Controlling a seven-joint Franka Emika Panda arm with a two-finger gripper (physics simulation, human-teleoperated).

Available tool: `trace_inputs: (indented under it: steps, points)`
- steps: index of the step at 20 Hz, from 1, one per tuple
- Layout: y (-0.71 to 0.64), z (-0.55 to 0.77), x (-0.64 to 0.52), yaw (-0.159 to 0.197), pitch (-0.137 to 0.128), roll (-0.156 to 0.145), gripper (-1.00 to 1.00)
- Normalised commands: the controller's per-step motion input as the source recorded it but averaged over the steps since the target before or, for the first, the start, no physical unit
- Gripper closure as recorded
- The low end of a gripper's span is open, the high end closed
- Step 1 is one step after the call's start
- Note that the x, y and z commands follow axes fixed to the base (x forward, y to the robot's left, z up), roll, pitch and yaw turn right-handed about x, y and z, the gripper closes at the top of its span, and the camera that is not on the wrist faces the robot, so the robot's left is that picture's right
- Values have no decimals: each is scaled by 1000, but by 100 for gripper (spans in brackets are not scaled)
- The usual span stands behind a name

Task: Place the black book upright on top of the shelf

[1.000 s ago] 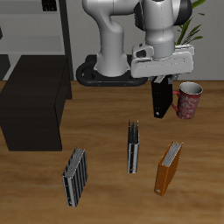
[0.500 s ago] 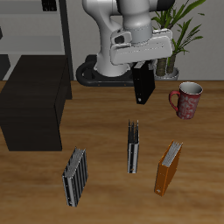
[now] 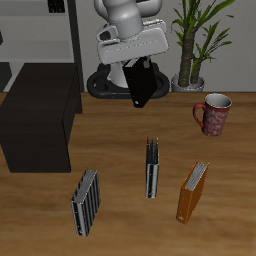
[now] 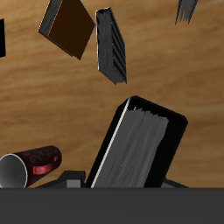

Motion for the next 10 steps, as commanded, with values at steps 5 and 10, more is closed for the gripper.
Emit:
trace_inputs:
  steps: [5,10]
  points:
    - [-680,208,3,-6,4,-25,100]
    - [-602,318,-68,25,-41,-38,100]
